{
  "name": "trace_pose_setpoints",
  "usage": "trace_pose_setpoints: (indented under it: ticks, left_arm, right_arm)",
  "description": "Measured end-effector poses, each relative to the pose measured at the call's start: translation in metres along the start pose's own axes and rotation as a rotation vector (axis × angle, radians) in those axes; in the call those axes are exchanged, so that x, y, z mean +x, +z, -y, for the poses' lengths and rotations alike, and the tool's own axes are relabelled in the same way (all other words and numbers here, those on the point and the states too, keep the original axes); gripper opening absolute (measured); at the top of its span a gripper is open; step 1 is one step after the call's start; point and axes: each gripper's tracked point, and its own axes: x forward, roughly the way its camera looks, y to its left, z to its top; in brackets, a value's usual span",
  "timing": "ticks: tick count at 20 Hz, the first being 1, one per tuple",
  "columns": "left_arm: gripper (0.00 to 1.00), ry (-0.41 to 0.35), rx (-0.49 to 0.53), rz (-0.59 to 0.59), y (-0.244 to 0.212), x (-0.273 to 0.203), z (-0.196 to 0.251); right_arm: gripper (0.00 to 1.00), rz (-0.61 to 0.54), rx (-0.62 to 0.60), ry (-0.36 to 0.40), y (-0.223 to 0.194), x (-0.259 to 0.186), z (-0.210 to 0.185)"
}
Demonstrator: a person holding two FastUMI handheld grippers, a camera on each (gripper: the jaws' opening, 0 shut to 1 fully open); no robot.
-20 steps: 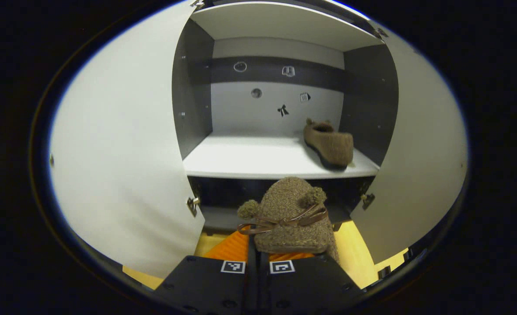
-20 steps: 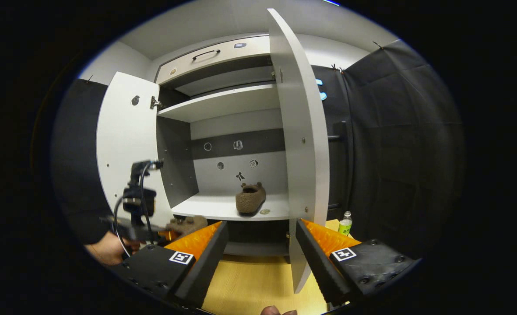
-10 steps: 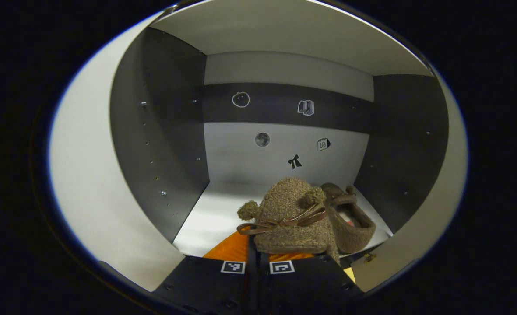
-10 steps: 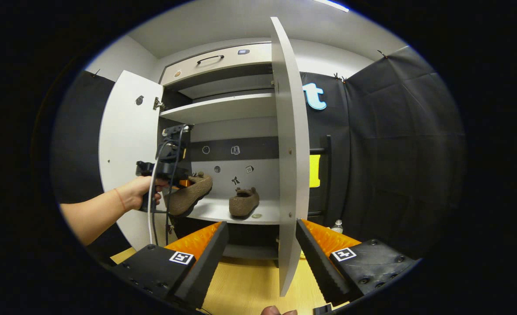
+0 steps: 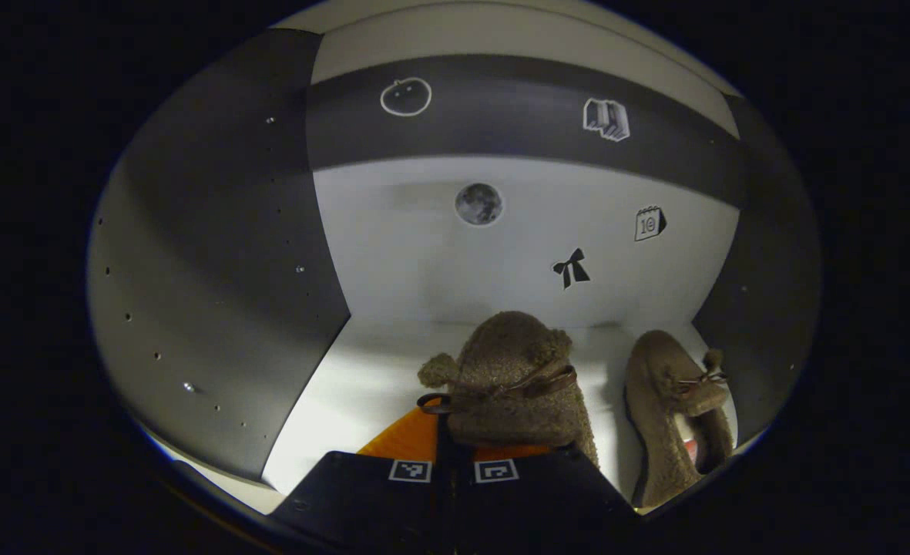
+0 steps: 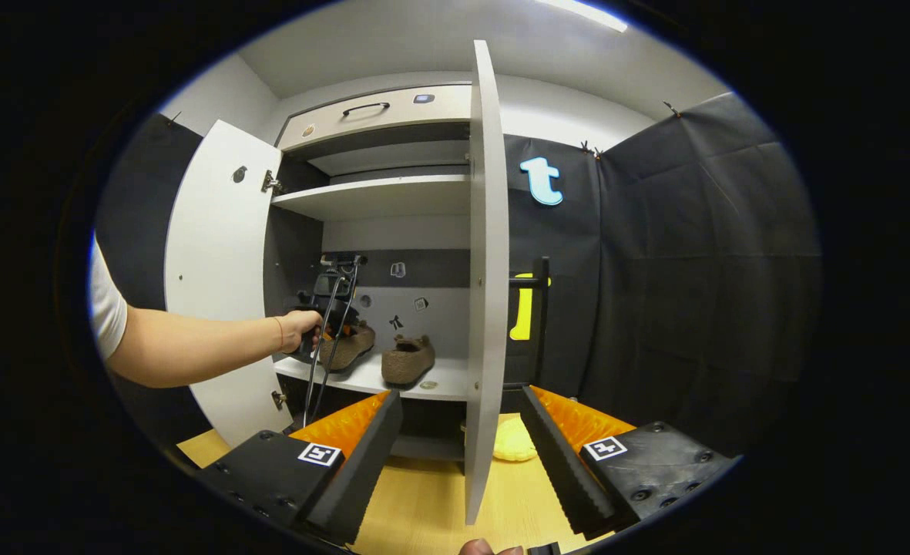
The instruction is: Grab one shoe with the right hand and put it into the shoe cabinet, grab the other shoe with the left hand and put it into the shoe cabinet; then close the right door with the right hand and the left door with the left hand.
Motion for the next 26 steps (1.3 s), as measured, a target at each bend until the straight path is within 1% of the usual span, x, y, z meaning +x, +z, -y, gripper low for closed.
trace_pose_setpoints:
  ticks: [2, 5, 6, 7, 8, 10, 11, 12, 13, 15, 16, 17, 19, 23, 26]
  left_arm:
    - [0.06, 0.019, 0.022, -0.026, -0.006, 0.010, -0.002]
    - [0.09, 0.008, 0.019, -0.066, -0.015, 0.014, 0.002]
    - [0.13, -0.001, 0.020, -0.059, -0.014, 0.014, 0.003]
    - [0.16, -0.014, 0.023, -0.053, -0.013, 0.010, 0.007]
    - [0.21, -0.022, 0.032, -0.048, -0.012, 0.007, 0.008]
    - [0.25, -0.023, 0.049, -0.034, -0.012, -0.003, 0.007]
    - [0.32, -0.035, 0.063, -0.014, -0.011, -0.010, 0.010]
    - [0.38, -0.031, 0.078, 0.020, -0.007, -0.018, 0.009]
    - [0.54, -0.023, 0.091, 0.055, -0.004, -0.028, 0.008]
    - [0.87, -0.033, 0.109, 0.120, 0.001, -0.050, 0.010]
    - [0.90, -0.059, 0.116, 0.153, 0.003, -0.062, 0.016]
    - [0.91, -0.086, 0.126, 0.186, 0.002, -0.075, 0.022]
    - [0.97, -0.115, 0.143, 0.255, 0.002, -0.103, 0.026]
    - [0.96, -0.171, 0.111, 0.395, 0.008, -0.172, 0.034]
    - [0.96, -0.174, 0.081, 0.488, 0.009, -0.227, 0.027]
  right_arm:
    - [0.98, -0.001, 0.019, -0.012, 0.001, 0.000, 0.005]
    - [0.98, 0.000, 0.053, -0.030, 0.004, 0.000, 0.013]
    - [0.98, -0.003, 0.056, -0.035, 0.004, 0.000, 0.015]
    - [0.98, -0.006, 0.057, -0.038, 0.002, 0.000, 0.016]
    - [0.98, -0.011, 0.059, -0.043, 0.001, -0.001, 0.018]
    - [0.98, -0.018, 0.068, -0.046, -0.001, -0.002, 0.020]
    - [0.98, -0.020, 0.073, -0.046, -0.001, -0.002, 0.021]
    - [0.98, -0.023, 0.081, -0.045, -0.001, -0.001, 0.020]
    - [0.98, -0.026, 0.089, -0.045, 0.000, -0.001, 0.021]
    - [0.98, -0.032, 0.103, -0.038, 0.001, 0.000, 0.021]
    - [0.98, -0.032, 0.106, -0.037, 0.001, 0.000, 0.022]
    - [0.98, -0.029, 0.108, -0.037, 0.003, -0.001, 0.024]
    - [0.98, -0.024, 0.107, -0.036, 0.006, -0.003, 0.027]
    - [0.98, -0.006, 0.101, -0.032, 0.019, -0.003, 0.039]
    - [0.98, 0.006, 0.104, -0.018, 0.029, -0.002, 0.046]
